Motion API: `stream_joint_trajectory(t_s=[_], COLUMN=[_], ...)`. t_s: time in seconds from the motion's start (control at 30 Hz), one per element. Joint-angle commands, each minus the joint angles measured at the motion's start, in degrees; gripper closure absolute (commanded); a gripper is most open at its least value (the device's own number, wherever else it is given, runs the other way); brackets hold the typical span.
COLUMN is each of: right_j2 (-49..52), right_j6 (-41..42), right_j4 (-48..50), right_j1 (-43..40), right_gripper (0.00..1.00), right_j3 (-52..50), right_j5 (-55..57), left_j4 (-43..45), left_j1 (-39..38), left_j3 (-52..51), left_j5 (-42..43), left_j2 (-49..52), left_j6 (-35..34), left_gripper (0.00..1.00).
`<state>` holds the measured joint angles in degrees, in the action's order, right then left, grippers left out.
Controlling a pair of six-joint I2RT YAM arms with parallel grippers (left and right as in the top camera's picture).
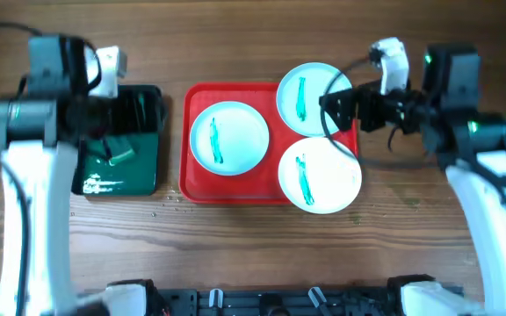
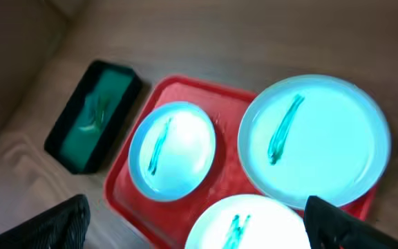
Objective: Clean dirty plates on tray and stack at the side
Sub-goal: 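Reach left gripper to sponge on green tray, right gripper to left plate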
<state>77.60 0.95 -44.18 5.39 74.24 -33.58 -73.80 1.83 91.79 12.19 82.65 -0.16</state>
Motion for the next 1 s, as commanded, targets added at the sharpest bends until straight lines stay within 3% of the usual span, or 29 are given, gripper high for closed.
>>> stream_joint_trajectory(t_s=[0.0, 0.1, 0.2, 0.27, 0.37, 0.5, 0.57, 0.77, 0.97], right_j2=[5.8, 10.0, 13.8, 16.9, 21.7, 29.6, 33.8, 41.4, 44.0], right_j6=[-0.2, 6.7, 7.9, 13.0, 17.4, 18.8, 18.7, 18.5, 19.3], right_j4=[-0.8, 0.1, 1.9, 3.8, 5.4, 5.4, 5.4, 7.3, 8.3], right_j1=[0.2, 0.4, 2.8, 8.1, 15.1, 20.7, 22.4, 23.5, 24.1], right_gripper=[0.00, 0.00, 0.14, 0.23, 0.34, 0.47, 0.50, 0.54, 0.73], right_j3=[2.3, 2.2, 2.2, 2.3, 3.1, 6.9, 9.3, 11.3, 11.3], right_j5=[-4.5, -4.5, -2.3, 6.6, 14.8, 19.9, 22.0, 26.3, 26.3], left_j4=[-1.0, -0.3, -0.3, 1.9, 2.6, 2.2, 2.2, 2.3, 2.2], left_j1=[-0.1, -0.1, -0.1, -0.1, -0.1, -0.1, 0.0, 0.8, 3.2], left_j3=[2.0, 2.0, 2.0, 2.0, 2.0, 2.0, 2.0, 2.0, 2.0], left_j5=[6.7, 9.4, 9.4, 9.4, -0.8, -11.6, -13.4, -14.5, -14.5], left_j2=[6.1, 9.4, 10.9, 11.0, 11.0, 11.0, 11.0, 11.0, 11.0], left_j6=[-0.5, -0.5, -0.5, -0.8, -10.5, -17.1, -17.1, -17.0, -17.0], left_gripper=[0.00, 0.00, 0.00, 0.00, 0.00, 0.00, 0.00, 0.00, 0.01])
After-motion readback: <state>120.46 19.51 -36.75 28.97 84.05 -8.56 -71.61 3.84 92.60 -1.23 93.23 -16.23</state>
